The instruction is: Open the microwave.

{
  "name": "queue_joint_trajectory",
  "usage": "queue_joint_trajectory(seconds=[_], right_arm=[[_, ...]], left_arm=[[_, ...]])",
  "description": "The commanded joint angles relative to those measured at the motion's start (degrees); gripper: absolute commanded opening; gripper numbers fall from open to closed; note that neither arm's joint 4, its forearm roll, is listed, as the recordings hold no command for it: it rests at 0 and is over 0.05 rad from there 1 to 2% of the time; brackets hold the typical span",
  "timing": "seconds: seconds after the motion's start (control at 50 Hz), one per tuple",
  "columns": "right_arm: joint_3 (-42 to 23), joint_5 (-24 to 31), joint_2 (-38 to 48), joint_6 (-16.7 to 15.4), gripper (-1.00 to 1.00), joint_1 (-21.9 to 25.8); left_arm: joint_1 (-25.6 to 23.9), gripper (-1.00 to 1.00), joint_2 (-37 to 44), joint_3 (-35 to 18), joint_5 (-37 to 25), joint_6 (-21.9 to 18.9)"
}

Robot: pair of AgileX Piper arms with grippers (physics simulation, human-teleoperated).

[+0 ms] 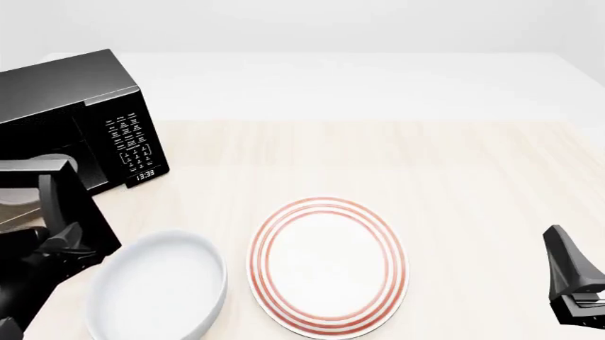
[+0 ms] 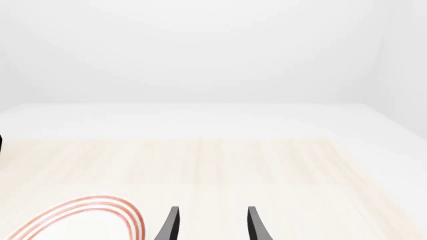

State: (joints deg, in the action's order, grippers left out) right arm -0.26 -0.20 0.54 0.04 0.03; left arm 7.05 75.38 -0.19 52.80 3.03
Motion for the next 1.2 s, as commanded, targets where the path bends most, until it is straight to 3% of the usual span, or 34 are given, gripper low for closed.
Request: queue_joint_trajectory(seconds=[0.02,0.56,0.58,1.2], right_arm=[[0.0,0.0,0.0,-0.01,1.0,0.0],[0.0,0.0,-0.01,-0.01,1.0,0.0],[0.0,0.0,0.0,0.01,1.0,-0.01],[0.0,0.0,0.0,0.0,1.0,0.0]], left_arm=[[-4.91,-1.0,-2.33,-2.79,12.3,1.95],[-4.56,-1.0,-2.61,-2.85,11.83,3.25],[-4.42,1.0,-2.65,-2.77,11.75,3.3],[-3.34,1.0,-4.26,-2.82,9.86,3.84]])
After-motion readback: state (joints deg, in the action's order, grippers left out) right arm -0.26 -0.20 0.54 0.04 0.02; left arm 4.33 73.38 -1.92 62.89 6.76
